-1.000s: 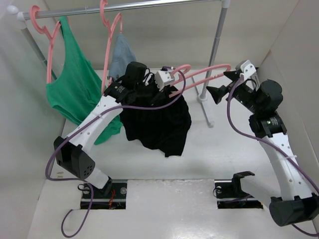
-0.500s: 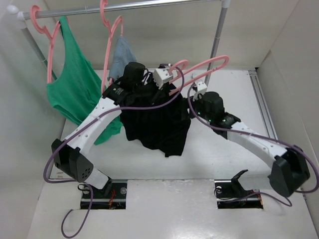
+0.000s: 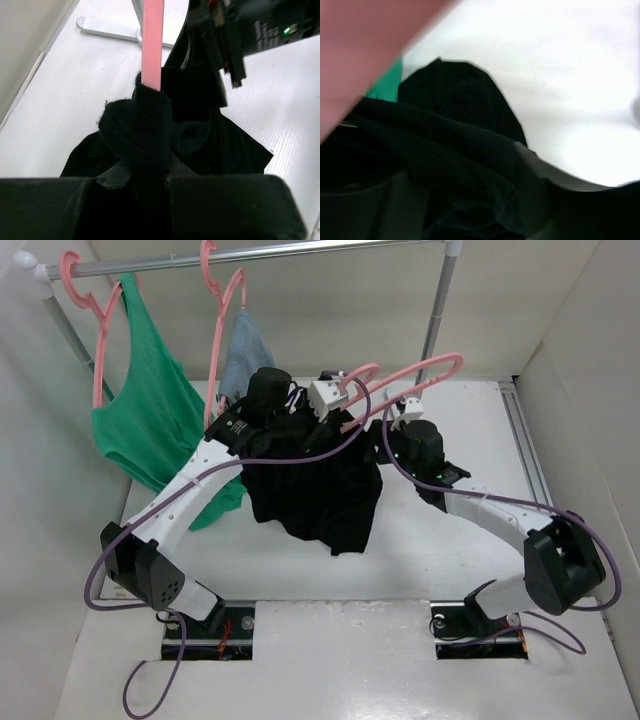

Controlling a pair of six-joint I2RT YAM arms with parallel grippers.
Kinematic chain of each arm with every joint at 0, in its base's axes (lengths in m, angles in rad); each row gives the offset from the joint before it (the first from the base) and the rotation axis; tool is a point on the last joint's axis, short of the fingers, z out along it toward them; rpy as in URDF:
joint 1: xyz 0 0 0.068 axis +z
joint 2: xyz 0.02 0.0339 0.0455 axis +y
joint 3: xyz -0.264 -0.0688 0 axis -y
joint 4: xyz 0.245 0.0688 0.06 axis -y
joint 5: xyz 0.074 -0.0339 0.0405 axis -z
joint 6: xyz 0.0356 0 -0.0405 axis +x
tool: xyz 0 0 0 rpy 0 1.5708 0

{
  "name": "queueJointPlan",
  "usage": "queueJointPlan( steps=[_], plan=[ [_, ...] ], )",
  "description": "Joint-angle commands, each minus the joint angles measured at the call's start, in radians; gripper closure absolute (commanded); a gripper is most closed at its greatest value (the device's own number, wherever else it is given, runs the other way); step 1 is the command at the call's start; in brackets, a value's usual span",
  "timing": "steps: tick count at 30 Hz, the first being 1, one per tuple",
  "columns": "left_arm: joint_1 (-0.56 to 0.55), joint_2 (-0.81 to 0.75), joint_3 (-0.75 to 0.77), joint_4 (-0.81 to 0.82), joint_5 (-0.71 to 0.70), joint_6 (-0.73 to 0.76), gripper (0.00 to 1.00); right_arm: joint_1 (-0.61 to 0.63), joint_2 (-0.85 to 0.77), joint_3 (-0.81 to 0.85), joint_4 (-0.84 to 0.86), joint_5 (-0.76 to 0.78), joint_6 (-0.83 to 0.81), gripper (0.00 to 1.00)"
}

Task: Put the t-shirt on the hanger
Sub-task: Place tshirt on hanger

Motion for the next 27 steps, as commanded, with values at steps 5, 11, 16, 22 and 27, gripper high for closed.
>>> queueJointPlan(
  steps=[5,11,16,22,27],
  plan=[
    [-0.002,-0.061,-0.001,0.111,0.02,-0.012,1.0,-0.057,0.133,0.028,0.149,-0.197,0.066,0.88],
    [0.016,-0.105,-0.073,0.047,-0.02,0.112,1.0,-0.261,-0.072,-0.23,0.15,-0.197,0.166,1.0],
    [0.016,-0.153,-0.24,-0.004,-0.133,0.33,1.0,-0.503,-0.312,-0.317,-0.041,-0.22,0.071,1.0],
    [0.016,-0.14,-0.312,-0.018,-0.288,0.439,1.0,-0.593,-0.367,-0.236,-0.231,-0.261,-0.064,1.0],
    [0.016,-0.108,-0.323,-0.008,-0.397,0.506,1.0,-0.593,-0.376,-0.093,-0.417,-0.188,-0.188,1.0]
  ],
)
